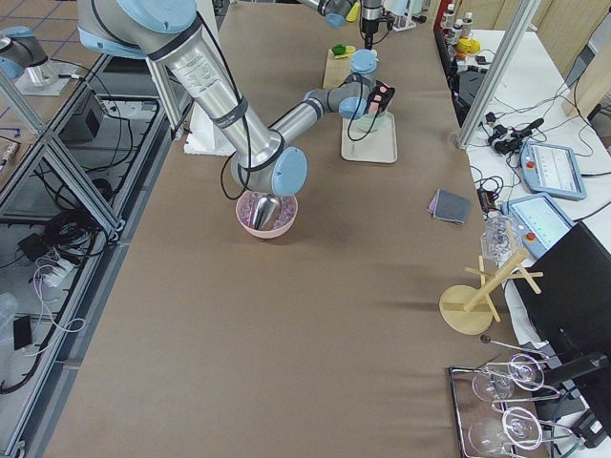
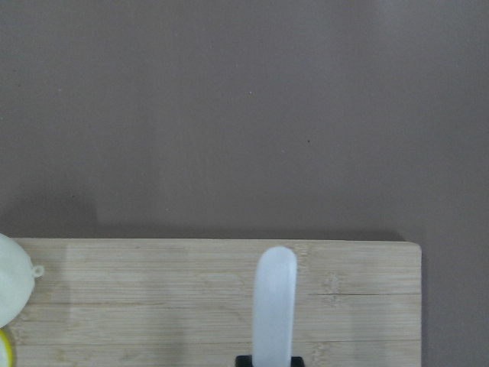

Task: Stack pink bowl on green and place spoon
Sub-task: 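Carry the pink bowl with the right gripper onto the mint-green bowls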

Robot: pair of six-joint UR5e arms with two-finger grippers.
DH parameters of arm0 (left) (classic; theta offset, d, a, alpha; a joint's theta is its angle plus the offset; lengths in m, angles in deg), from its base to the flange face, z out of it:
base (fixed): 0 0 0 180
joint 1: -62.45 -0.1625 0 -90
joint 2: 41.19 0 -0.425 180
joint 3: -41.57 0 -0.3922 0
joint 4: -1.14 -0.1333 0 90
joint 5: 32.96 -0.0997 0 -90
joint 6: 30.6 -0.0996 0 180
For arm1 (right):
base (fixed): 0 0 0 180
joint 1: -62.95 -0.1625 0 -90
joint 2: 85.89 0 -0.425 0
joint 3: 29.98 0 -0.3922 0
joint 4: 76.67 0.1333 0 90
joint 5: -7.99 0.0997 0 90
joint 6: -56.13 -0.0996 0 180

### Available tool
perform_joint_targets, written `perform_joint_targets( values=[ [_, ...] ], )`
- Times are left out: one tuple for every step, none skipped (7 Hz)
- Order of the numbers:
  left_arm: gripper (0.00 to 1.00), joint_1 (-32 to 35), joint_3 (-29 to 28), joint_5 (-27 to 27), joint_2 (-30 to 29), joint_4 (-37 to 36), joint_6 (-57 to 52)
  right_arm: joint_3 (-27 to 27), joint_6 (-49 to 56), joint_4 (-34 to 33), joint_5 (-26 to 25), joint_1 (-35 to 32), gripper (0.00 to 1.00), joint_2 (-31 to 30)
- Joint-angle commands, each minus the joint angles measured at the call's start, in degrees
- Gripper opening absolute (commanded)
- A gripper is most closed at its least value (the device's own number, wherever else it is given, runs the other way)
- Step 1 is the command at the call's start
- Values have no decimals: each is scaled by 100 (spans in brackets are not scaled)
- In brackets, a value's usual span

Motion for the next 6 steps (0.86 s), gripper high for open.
perform_joint_targets(
  values=[
    [0, 0, -16, -7, 0, 9, 8, -100, 21, -5, -23, 67, 0, 28],
    [0, 0, -16, -7, 0, 9, -1, -101, 21, -5, -23, 84, 0, 28],
    [0, 0, -33, -7, 0, 9, -1, -101, 21, -5, -49, 102, 0, 20],
    [0, 0, -60, -7, 0, 35, -1, -101, 29, -5, -58, 120, 0, 20],
    [0, 0, -60, -7, 0, 44, -1, -109, 38, -5, -67, 120, 0, 63],
    [0, 0, -69, -7, 0, 44, -1, -144, 38, -5, -67, 128, 0, 107]
  ],
)
